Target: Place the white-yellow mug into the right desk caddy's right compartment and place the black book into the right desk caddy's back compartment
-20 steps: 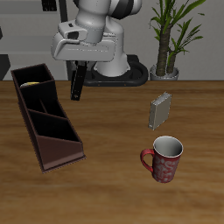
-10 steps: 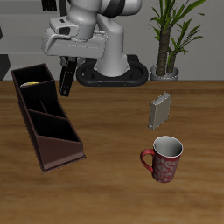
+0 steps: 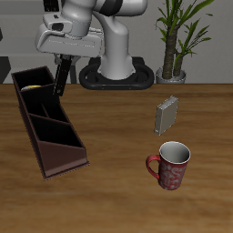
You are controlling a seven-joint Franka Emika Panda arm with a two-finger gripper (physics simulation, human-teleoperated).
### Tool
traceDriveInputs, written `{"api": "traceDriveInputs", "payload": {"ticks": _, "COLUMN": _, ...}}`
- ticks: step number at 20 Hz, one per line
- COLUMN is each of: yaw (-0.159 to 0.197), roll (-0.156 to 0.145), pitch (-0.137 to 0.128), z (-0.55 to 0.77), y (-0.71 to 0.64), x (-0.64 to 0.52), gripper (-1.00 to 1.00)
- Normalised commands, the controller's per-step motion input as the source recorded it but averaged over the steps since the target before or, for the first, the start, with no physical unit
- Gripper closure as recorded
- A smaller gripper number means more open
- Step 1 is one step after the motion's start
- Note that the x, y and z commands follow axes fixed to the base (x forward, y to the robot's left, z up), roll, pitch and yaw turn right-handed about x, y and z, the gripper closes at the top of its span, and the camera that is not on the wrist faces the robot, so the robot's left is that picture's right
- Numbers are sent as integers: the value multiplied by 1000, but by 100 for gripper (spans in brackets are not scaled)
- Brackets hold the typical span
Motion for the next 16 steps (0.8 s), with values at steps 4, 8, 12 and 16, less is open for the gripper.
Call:
{"api": "traceDriveInputs", "payload": {"ticks": 4, "yaw": -25, "roll": 2, "pitch": -53, "z": 178, "y": -239, "x": -55, "gripper": 100}}
{"api": "traceDriveInputs", "payload": {"ticks": 8, "yaw": -3, "roll": 7, "pitch": -26, "z": 83, "y": -233, "x": 41, "gripper": 100}}
{"api": "traceDriveInputs", "payload": {"ticks": 12, "yaw": 36, "roll": 11, "pitch": -13, "z": 12, "y": -86, "x": 83, "gripper": 100}}
{"api": "traceDriveInputs", "payload": {"ticks": 16, "yaw": 14, "roll": 1, "pitch": 4, "z": -17, "y": -8, "x": 49, "gripper": 100}}
